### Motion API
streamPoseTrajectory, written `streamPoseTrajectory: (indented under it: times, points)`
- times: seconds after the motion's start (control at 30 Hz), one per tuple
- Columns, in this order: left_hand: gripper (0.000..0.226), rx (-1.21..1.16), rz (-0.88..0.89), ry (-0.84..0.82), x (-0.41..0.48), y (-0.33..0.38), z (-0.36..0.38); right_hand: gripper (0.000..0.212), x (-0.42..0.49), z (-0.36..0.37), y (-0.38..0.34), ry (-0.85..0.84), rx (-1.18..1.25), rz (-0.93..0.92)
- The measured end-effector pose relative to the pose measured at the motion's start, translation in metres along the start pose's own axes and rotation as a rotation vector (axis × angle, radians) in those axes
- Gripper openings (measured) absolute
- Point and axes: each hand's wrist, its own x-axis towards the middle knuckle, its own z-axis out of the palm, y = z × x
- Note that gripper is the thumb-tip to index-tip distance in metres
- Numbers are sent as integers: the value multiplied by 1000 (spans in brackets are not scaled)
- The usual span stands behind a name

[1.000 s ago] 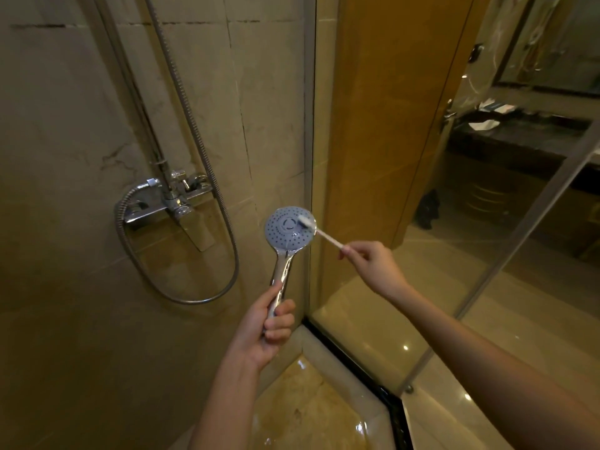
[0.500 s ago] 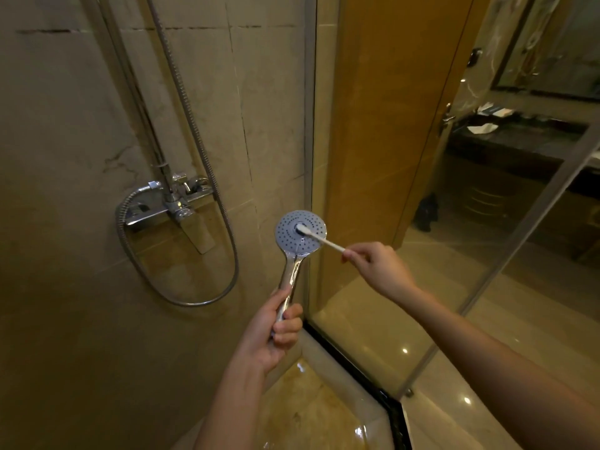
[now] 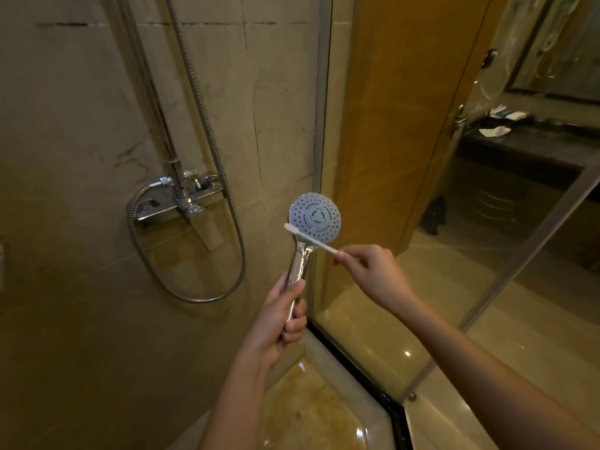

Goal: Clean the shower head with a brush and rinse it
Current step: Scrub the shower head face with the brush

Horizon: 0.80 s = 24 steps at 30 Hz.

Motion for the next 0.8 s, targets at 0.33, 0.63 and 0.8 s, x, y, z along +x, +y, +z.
streamPoseTrajectory:
  times: [0.33,0.63,0.8]
  points:
    - [39,36,8,50,2,-5,-11,20,10,-8,17,-52,-149,58]
    - [38,97,8,60,5,0,-10,22,24,-18,21,23,-67,90]
    - [26,113,35,59,-3,1,-9,20,19,-15,23,-109,-65,58]
